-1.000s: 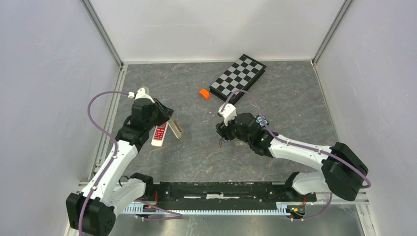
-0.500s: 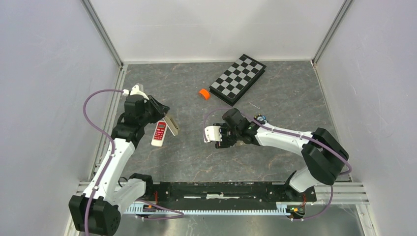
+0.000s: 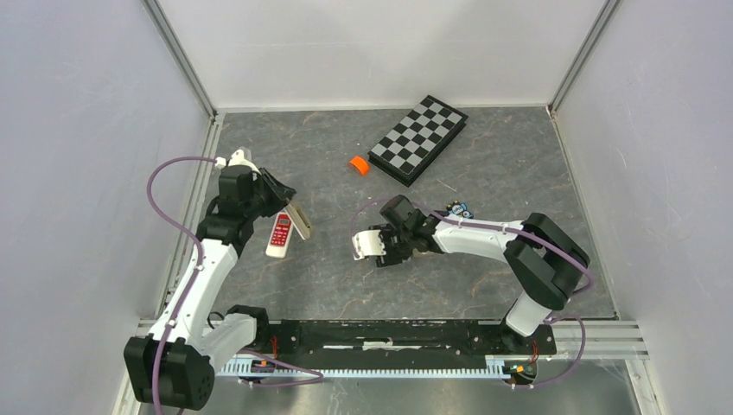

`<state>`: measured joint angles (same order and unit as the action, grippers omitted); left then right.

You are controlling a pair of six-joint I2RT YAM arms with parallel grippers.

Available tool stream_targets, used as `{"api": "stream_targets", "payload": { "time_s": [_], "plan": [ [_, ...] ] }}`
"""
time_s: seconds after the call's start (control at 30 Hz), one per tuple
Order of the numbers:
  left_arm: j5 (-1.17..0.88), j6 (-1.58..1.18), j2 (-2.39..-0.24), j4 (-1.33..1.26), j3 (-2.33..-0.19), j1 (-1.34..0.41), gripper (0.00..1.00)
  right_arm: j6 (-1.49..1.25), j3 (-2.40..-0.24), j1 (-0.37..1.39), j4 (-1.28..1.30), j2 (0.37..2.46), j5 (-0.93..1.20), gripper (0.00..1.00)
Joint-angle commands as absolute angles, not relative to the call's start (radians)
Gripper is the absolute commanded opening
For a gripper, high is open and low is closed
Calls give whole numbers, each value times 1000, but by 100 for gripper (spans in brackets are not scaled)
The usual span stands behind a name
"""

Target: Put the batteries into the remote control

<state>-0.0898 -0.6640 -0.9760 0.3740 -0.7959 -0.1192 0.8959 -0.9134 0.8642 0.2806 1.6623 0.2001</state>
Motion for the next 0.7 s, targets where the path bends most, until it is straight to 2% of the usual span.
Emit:
{"api": "stream_targets", "payload": {
  "time_s": [0.0,0.43,0.67],
  "plan": [
    [-111,-619,-979,375,-851,-109,2,954,-976,870,267,1707,225,62],
    [-118,-610,-994,381,-854,-99,2,1015,-1071,839,393,1810,380,56],
    [-115,-609,-991,390,-852,-95,2,1010,-1086,836,412,1852,371,30]
  ]
}}
